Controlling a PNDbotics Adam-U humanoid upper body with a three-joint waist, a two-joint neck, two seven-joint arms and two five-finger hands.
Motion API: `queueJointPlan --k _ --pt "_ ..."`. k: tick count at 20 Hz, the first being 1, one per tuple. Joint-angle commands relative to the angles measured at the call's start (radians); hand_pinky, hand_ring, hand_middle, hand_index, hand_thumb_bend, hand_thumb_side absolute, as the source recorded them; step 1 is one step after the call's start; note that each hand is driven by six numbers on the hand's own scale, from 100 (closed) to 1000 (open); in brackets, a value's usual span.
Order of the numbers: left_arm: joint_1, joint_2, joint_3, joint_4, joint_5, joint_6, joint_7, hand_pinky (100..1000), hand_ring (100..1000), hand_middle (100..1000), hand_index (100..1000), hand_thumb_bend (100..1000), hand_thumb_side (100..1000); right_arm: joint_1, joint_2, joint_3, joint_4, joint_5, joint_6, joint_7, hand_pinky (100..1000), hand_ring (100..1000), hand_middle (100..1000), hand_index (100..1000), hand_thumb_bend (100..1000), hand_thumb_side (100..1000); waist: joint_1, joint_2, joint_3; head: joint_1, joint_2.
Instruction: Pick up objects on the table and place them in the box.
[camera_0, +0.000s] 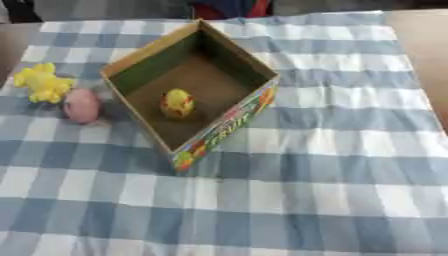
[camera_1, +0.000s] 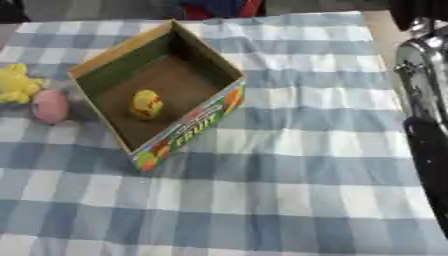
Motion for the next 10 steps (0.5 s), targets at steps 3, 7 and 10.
queueJointPlan --k 3,7,10 --pt "-0.021 0.146 -0.014 0.058 -0.132 0.035 -0.039 447 674 648 868 579 821 0.024 -0.034 -0.037 -0.021 -0.015 -0.002 -0.026 667 724 698 889 100 881 0.002 -0.015 -0.004 0.005 -0.018" --pt "-0.049 0.246 -0.054 0.156 -0.219 0.017 -0.164 482 713 668 877 566 805 0.040 -0.035 -0.049 -0.021 -0.014 0.002 -0.034 667 723 695 885 100 885 0.003 -0.019 -0.009 0.003 -0.025" --pt "-0.077 0.315 -0.092 0.246 -0.243 -0.036 -0.278 512 745 696 887 568 791 0.045 -0.035 -0.052 -0.021 -0.015 0.004 -0.038 667 721 694 883 100 886 0.003 -0.022 -0.013 0.005 -0.025"
